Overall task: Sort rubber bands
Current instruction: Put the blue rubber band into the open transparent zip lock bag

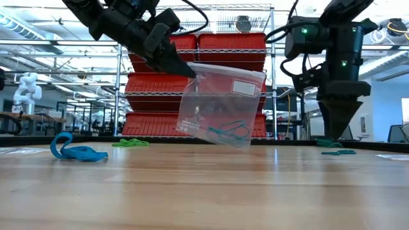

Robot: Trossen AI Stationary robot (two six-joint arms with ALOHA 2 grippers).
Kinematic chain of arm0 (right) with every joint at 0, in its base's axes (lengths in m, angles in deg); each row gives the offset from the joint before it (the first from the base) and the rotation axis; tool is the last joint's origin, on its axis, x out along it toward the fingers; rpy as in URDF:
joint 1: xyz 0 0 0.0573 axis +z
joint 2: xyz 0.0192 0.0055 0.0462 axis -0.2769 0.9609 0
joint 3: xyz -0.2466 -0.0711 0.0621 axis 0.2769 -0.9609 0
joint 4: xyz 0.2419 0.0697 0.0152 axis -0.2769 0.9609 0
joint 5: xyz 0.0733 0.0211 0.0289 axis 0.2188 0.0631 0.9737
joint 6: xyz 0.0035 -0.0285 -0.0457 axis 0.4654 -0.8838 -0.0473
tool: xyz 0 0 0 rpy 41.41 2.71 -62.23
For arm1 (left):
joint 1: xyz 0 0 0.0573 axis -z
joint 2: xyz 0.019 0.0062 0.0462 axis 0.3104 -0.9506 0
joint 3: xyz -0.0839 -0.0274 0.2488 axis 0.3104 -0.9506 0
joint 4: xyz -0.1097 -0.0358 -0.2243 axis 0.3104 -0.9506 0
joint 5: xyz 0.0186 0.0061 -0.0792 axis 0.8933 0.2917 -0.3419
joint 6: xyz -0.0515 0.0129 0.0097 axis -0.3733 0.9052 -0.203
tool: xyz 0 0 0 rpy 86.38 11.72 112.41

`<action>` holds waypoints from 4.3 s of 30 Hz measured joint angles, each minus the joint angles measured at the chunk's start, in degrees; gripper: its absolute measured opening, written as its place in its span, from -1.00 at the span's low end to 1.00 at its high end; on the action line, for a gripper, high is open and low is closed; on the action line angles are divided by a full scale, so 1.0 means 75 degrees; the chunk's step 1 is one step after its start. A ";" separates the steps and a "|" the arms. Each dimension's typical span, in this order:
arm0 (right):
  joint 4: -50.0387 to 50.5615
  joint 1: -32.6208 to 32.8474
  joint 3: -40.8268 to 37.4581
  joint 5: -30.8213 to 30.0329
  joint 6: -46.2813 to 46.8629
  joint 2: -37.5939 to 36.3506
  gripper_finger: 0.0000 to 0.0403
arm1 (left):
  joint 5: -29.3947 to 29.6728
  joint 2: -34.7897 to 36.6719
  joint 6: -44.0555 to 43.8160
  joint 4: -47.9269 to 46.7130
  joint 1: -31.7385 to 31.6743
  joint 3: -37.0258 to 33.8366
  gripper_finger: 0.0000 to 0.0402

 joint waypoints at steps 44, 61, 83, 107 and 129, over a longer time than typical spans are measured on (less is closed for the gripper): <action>-0.1302 0.1084 0.1713 0.1081 -0.0441 0.1399 -1.00 | 0.0012 0.0000 0.0016 -0.0100 0.0000 0.0000 -1.00; -0.1140 0.1963 0.4967 -0.0712 -0.0885 0.1384 -1.00 | 0.0015 0.0000 0.0008 -0.0103 0.0003 0.0000 -1.00; -0.1290 0.1092 0.5683 -0.1528 -0.2406 0.1378 -1.00 | 0.0015 0.0000 0.0000 -0.0106 0.0009 0.0000 -1.00; -0.1641 0.0701 0.5692 -0.0231 -0.3594 0.2063 -1.00 | 0.0015 0.0000 0.0003 -0.0109 0.0009 0.0003 -1.00; -0.0573 0.0198 0.5677 -0.0788 -0.2563 0.2582 -1.00 | 0.0015 0.0000 0.0003 -0.0142 0.0012 0.0003 -1.00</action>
